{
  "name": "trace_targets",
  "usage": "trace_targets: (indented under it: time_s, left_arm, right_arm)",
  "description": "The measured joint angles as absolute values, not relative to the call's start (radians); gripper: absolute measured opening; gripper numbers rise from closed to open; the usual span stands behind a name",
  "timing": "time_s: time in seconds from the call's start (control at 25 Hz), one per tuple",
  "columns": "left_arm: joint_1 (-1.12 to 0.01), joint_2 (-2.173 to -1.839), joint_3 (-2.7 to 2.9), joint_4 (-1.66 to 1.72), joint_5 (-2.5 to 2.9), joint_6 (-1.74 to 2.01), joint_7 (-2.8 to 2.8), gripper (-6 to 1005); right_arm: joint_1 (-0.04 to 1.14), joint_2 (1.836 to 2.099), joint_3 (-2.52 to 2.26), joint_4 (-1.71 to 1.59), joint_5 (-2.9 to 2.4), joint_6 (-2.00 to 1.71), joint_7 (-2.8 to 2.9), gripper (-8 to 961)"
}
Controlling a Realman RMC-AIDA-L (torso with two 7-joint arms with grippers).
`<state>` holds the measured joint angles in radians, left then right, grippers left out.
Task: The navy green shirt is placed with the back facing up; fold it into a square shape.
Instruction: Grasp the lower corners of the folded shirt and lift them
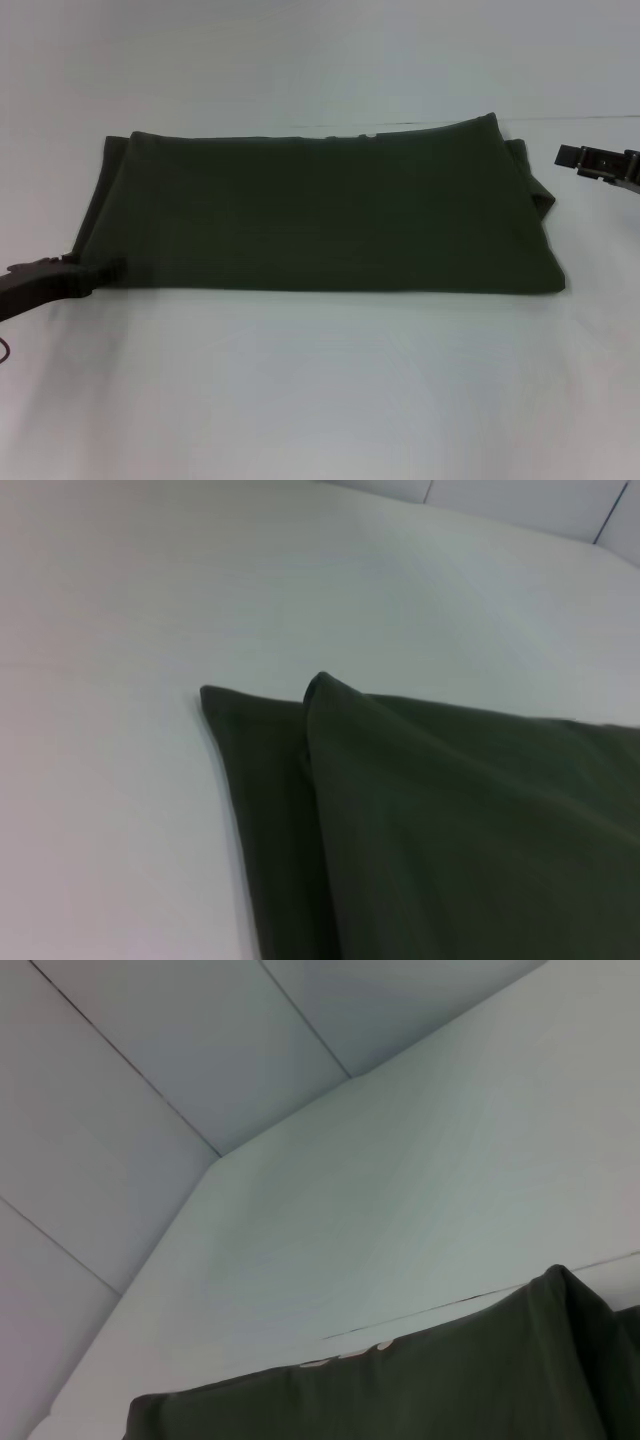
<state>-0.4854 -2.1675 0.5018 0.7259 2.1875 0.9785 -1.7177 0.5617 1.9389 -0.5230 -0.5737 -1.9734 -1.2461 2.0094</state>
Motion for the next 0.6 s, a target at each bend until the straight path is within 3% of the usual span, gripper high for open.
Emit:
trace_targets:
  time_s: [0.24, 0.48, 0.6]
  left_arm:
    - [-0.495, -2.166, 0.502, 0.726, 2.228, 0.969, -1.735, 772]
    - [-0.496, -2.166, 0.502, 0.732, 2.229, 0.973, -1.747, 566]
    - [-0.497, -2.166, 0.502, 0.732, 2.229, 0.970, -1.748, 316]
  right_arm:
    - [0.560, 1.939, -0.523, -0.574, -1.973, -1.243, 2.009, 611]
    - [0.557, 1.939, -0.522, -0.577, -1.973, -1.243, 2.009, 610]
    - [0.557, 1.939, -0.522, -0.577, -1.973, -1.242, 2.009, 610]
